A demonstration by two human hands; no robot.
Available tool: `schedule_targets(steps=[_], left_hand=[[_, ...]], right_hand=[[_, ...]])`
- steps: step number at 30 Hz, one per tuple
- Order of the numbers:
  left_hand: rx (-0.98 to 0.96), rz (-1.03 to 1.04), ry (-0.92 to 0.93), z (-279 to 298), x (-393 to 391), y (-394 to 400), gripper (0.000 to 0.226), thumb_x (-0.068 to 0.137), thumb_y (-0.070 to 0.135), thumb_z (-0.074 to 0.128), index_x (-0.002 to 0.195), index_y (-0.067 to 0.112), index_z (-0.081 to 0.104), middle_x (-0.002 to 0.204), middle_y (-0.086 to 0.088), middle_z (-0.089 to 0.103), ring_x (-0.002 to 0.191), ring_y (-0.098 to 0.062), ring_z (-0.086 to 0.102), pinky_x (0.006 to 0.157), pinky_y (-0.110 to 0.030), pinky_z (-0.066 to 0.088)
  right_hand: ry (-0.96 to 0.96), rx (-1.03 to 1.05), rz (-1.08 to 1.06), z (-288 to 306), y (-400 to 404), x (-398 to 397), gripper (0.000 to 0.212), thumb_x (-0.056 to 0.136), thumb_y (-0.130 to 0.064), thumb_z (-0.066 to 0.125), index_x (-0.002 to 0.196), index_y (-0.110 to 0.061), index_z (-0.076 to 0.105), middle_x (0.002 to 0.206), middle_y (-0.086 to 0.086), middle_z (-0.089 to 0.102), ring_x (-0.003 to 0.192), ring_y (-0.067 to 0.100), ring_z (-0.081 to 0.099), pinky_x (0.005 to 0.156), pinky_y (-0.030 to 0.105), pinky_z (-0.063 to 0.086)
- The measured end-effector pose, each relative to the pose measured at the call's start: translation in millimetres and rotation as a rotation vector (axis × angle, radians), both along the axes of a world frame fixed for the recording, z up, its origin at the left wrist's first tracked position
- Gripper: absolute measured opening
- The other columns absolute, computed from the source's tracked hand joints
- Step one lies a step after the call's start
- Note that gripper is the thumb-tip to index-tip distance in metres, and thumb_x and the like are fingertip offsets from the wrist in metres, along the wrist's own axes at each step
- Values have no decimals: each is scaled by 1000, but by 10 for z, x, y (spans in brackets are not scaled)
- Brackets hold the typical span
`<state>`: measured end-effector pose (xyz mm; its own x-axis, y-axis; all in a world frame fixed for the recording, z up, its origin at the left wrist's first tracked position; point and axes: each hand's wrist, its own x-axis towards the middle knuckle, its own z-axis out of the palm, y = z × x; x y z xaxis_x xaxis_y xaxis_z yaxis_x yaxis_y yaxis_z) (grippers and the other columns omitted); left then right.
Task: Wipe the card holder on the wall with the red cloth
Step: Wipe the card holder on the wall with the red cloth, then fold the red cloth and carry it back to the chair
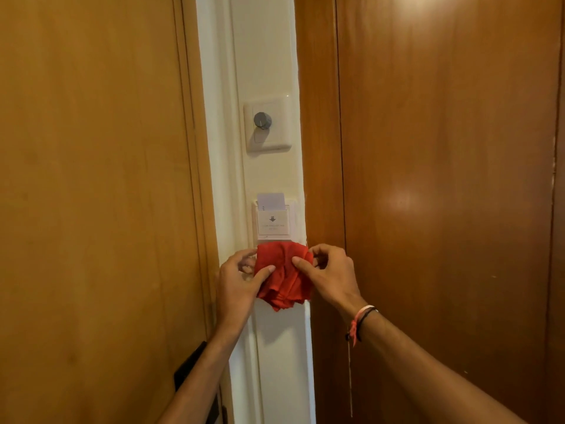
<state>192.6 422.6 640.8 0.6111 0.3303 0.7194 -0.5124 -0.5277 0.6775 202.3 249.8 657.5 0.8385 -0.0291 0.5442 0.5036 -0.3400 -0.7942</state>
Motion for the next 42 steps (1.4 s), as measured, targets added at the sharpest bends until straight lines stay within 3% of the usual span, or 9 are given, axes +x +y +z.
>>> schedule_targets(steps=[2,7,12,17,22,29,33,38,42], left_hand=[[5,-67,28,-65,-28,-32,45,76,27,81,116,11,67,94,2,65,84,-5,59,61,1,48],[19,-234,22,-152,-180,-327,33,85,35,72,111,25,56,103,9,64,94,1,61,69,-2,51],[10,-443,56,-272,-311,-841,32,87,41,65,112,29,48,108,13,66,103,-9,69,85,-29,62],[13,-447,55,-368,-339,-1159,30,89,38,64,113,34,48,110,21,61,105,1,64,81,-22,60],[-76,-362,-8,-305,-329,-1117,32,93,28,62,122,17,53,117,4,62,99,3,67,70,-12,58],[-168,-113,-134,-164,-331,-660,42,87,32,71,122,21,50,109,5,64,94,-1,67,68,-9,56],[-14,122,-208,-70,-207,-338,38,91,29,67,126,19,56,119,-6,62,101,-16,63,76,-23,57],[264,249,-179,-4,0,-123,52,89,34,55,135,10,58,125,-20,54,106,-28,60,78,-42,63],[414,259,-113,-118,94,-196,60,92,43,42,146,19,41,135,-15,45,106,-30,64,73,-42,65]], right_hand=[[-15,40,26,-65,-85,-38,22,89,-35,77,95,-14,74,94,12,75,94,28,73,75,29,63],[-25,74,99,-143,-440,-174,23,91,-34,73,109,-18,71,114,3,71,110,20,69,93,47,62],[-45,115,193,-200,-987,-370,8,96,-22,69,100,-17,63,94,4,72,80,7,68,69,22,56],[72,122,215,-302,-1439,-534,17,94,-20,72,106,-11,65,98,22,76,87,20,69,77,41,58],[119,165,278,-209,-1346,-552,29,93,-14,72,120,-6,63,110,38,69,87,30,63,78,43,49],[56,207,197,-76,-693,-416,44,85,-25,82,123,-17,61,113,8,75,84,18,78,67,26,63],[-65,209,81,15,-151,-274,31,85,-23,82,112,-17,68,99,-7,71,79,17,78,64,24,66],[-40,295,-15,119,299,-37,20,84,-19,82,101,-19,72,97,7,74,103,25,69,81,37,65],[-107,308,-96,73,224,11,15,77,-17,85,87,-19,74,78,-3,74,78,11,71,67,19,62]])
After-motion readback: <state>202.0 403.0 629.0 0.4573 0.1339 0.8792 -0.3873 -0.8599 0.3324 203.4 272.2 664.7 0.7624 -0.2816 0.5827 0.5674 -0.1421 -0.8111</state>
